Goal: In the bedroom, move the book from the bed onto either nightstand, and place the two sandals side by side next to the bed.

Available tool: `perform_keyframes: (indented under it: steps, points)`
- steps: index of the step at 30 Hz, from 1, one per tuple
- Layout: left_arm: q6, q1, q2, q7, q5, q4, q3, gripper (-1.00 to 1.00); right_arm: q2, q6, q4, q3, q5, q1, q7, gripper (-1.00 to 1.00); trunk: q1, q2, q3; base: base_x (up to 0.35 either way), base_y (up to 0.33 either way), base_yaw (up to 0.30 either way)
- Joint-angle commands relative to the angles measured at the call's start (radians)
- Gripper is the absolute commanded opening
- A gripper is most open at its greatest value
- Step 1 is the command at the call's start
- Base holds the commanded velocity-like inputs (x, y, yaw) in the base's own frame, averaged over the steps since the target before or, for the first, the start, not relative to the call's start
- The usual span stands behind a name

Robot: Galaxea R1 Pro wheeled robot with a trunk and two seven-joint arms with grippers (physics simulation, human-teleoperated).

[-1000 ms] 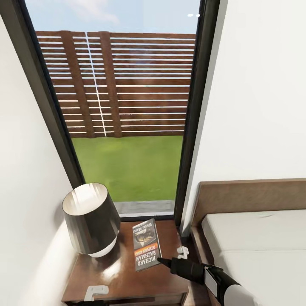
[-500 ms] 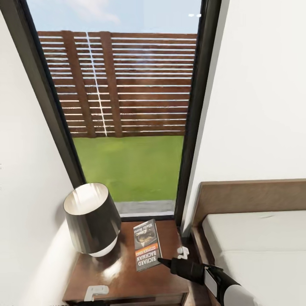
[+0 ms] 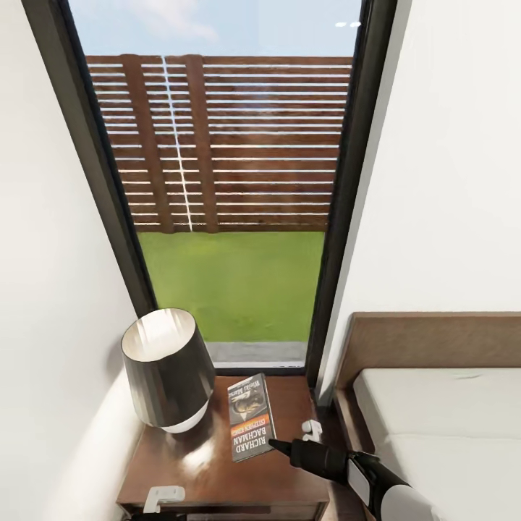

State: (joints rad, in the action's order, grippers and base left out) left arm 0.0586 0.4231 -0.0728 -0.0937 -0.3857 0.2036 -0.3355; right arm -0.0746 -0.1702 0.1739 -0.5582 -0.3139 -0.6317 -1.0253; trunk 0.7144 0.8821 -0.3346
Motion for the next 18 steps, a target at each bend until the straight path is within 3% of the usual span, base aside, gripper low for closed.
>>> perform_keyframes:
  steps: [1,18]
  points:
    - [0.006,0.000,-0.001,-0.002,-0.010,0.002,-0.005,1.00,-0.001,-0.010,0.003,-0.009,-0.007,0.000,-0.004,-1.00,0.000,0.001,-0.001,0.000,0.000,0.019]
    - [0.006,0.000,-0.001,-0.002,-0.010,0.002,-0.005,1.00,0.000,-0.009,0.003,-0.011,-0.007,0.000,-0.005,-1.00,0.000,0.001,-0.002,0.000,0.000,0.012]
